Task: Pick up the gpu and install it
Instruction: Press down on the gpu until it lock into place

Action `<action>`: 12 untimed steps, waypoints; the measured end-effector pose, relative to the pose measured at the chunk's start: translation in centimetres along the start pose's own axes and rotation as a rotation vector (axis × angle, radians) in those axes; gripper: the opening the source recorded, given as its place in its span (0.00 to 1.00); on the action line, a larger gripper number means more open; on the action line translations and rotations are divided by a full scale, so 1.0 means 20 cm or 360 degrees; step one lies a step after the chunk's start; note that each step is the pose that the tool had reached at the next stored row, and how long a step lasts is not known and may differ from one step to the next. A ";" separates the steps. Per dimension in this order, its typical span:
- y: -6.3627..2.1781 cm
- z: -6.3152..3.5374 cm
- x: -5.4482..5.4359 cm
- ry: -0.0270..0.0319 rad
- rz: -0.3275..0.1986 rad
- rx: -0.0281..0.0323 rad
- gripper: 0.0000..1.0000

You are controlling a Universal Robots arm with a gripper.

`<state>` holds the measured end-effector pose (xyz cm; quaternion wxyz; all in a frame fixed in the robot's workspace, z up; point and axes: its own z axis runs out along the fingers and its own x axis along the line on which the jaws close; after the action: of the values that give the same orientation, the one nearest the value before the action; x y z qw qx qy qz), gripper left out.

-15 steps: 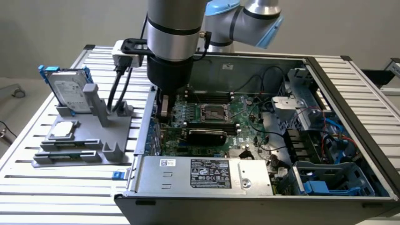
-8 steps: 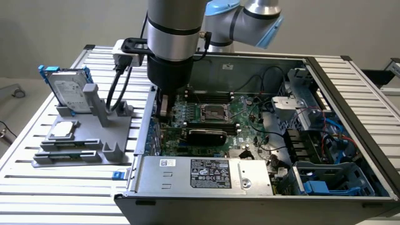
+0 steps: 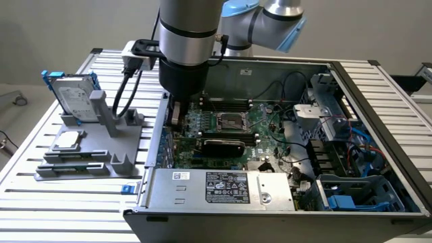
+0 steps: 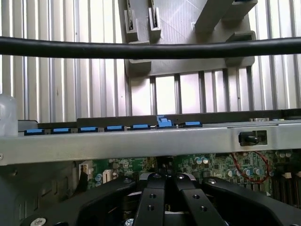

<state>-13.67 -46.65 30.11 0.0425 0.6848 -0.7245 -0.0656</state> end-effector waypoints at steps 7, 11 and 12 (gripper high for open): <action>0.000 0.000 0.00 -0.00083 0.0059 -0.00129 0.11; 0.000 -0.001 0.00 -0.00110 0.0082 -0.00218 0.11; 0.000 -0.001 0.00 -0.00115 0.0087 -0.00242 0.11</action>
<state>-13.66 -46.61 30.13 0.0469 0.6641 -0.7426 -0.0724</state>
